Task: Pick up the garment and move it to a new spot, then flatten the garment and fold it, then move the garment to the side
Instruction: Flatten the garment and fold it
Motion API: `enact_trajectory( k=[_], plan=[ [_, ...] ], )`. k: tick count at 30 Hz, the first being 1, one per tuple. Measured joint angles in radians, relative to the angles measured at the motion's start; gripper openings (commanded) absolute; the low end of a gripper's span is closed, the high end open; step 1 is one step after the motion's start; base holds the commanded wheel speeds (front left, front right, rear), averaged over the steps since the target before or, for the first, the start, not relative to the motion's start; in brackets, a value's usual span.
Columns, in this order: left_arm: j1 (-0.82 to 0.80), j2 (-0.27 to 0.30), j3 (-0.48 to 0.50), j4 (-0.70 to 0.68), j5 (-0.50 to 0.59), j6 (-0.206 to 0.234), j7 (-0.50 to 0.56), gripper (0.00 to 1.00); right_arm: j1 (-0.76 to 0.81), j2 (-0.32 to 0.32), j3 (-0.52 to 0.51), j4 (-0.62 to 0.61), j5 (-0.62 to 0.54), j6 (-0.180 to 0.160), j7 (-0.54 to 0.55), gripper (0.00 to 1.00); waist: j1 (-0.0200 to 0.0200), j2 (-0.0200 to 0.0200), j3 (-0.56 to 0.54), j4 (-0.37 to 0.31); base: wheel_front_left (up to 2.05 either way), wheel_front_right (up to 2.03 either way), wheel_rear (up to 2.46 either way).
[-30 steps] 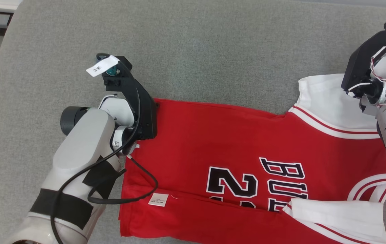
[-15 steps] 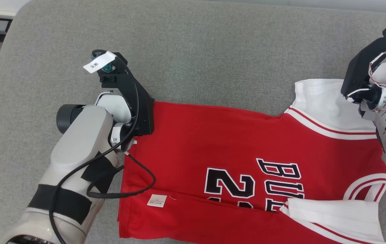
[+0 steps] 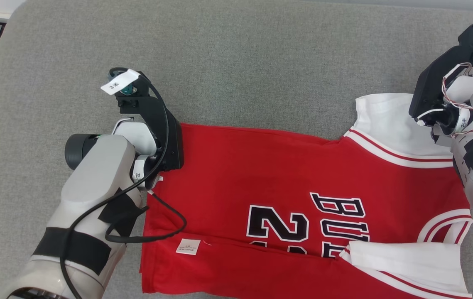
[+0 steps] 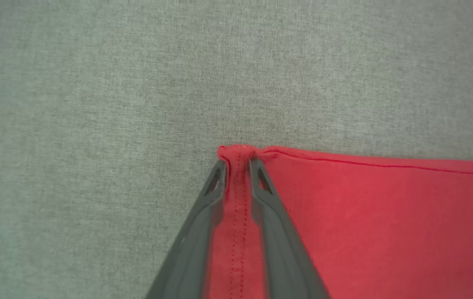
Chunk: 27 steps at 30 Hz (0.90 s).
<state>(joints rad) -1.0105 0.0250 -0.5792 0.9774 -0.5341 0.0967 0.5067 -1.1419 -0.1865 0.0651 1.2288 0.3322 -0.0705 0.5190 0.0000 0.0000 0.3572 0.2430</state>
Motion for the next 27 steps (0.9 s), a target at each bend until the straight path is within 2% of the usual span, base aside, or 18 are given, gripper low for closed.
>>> enact_trajectory(
  k=[4,22,23,24,25,27],
  plan=[
    [-0.005,0.0,0.0,0.011,0.0,0.0,-0.015,0.01,-0.009,-0.002,0.0,0.006,0.0,0.0,-0.002,0.0,0.0,0.0,0.003,-0.002,0.0,0.0,0.0],
    [-0.044,-0.004,-0.005,0.061,-0.004,-0.001,-0.069,0.0,-0.042,-0.018,-0.021,0.019,0.012,0.005,-0.07,0.0,0.0,0.0,-0.011,-0.011,0.0,0.0,0.0],
    [-0.044,-0.004,-0.006,0.068,-0.004,-0.002,-0.073,0.0,-0.043,-0.018,-0.023,0.024,0.016,0.005,-0.069,0.18,0.0,0.0,-0.014,-0.012,0.0,0.0,0.0],
    [-0.044,-0.004,-0.011,0.074,-0.004,-0.009,-0.078,0.0,-0.043,-0.018,-0.021,0.031,0.018,0.019,-0.065,0.28,0.0,0.0,-0.021,-0.016,0.0,0.0,0.0],
    [-0.044,-0.004,-0.014,0.074,-0.005,-0.009,-0.078,0.0,-0.043,-0.017,-0.017,0.031,0.018,0.021,-0.064,0.0,0.0,0.0,-0.023,-0.017,0.0,0.0,0.0],
    [-0.044,-0.004,-0.017,0.074,-0.01,-0.009,-0.081,0.0,-0.043,-0.017,-0.015,0.032,0.018,0.028,-0.065,0.0,0.0,0.0,-0.025,-0.02,0.0,0.0,0.0]
  ],
)
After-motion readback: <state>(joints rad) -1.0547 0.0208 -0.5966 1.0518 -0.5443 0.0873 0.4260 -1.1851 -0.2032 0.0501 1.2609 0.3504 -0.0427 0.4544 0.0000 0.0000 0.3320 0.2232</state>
